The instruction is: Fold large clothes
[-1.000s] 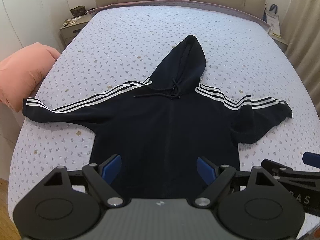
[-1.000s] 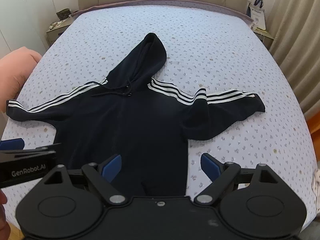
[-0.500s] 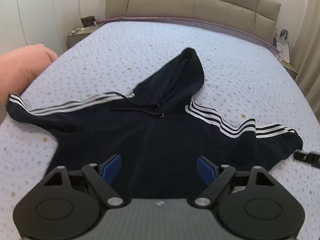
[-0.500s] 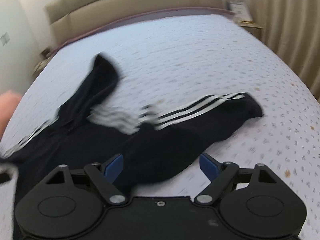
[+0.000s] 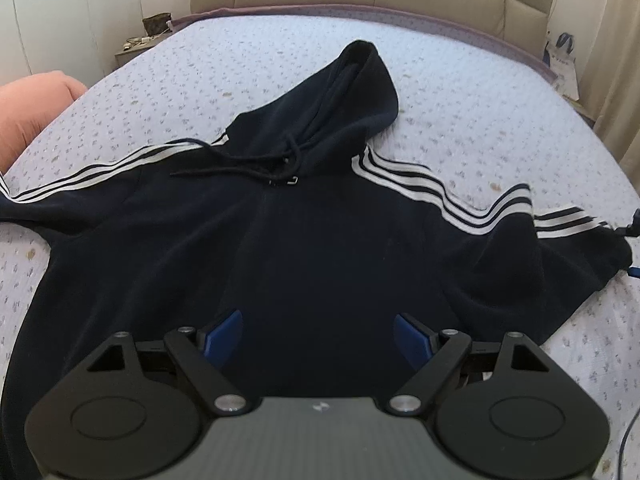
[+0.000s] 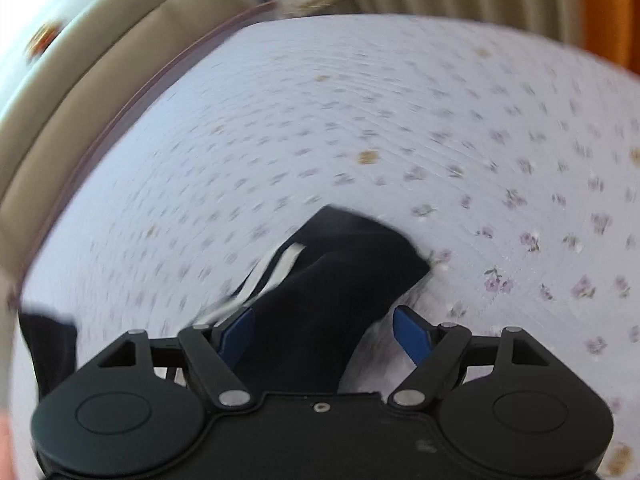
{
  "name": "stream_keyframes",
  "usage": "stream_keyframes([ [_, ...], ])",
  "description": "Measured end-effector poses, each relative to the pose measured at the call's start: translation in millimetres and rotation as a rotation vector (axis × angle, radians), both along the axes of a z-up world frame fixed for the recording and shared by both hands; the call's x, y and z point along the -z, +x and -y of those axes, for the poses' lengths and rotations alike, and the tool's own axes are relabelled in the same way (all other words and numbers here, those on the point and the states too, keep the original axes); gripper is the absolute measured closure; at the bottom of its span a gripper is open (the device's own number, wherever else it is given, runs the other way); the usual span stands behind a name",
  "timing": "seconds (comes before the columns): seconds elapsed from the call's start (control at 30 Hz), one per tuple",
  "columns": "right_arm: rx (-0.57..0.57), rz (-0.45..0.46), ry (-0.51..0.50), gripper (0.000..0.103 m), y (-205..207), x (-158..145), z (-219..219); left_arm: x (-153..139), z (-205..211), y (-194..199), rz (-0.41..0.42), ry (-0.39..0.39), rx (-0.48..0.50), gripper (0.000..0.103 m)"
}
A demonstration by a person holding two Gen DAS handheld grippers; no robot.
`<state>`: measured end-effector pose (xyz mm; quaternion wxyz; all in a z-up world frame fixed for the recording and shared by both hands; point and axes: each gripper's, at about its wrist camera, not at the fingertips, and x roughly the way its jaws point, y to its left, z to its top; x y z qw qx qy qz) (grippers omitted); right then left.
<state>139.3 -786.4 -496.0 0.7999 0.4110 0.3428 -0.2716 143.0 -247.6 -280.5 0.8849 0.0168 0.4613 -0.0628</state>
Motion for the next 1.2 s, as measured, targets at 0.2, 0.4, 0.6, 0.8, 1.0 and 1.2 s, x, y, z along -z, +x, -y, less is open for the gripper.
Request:
stream_keyframes([
  [0.2,0.104,0.097,0.225,0.036,13,38,28,2,4,5,-0.008,-0.017,-0.003,0.018],
  [0.4,0.064,0.135,0.103,0.089,-1,8,22,6,21,6,-0.018,-0.003,0.009,0.018],
  [0.6,0.103,0.059,-0.341,0.089,-83,-68,-28,12,34,3,-0.033,-0.006,0.03,0.018],
  [0.8,0.052,-0.179,-0.366,0.089,-74,-9,-32,19,35,1,-0.037,0.011,0.055,0.019],
  [1.0,-0.077,-0.077,-0.505,0.089,-59,-54,-89,8,1,-2,-0.003,-0.029,0.078,0.019],
  [1.2,-0.297,0.171,-0.542,0.089,-38,-141,-235,-6,-78,14,0.013,-0.139,0.026,0.027],
])
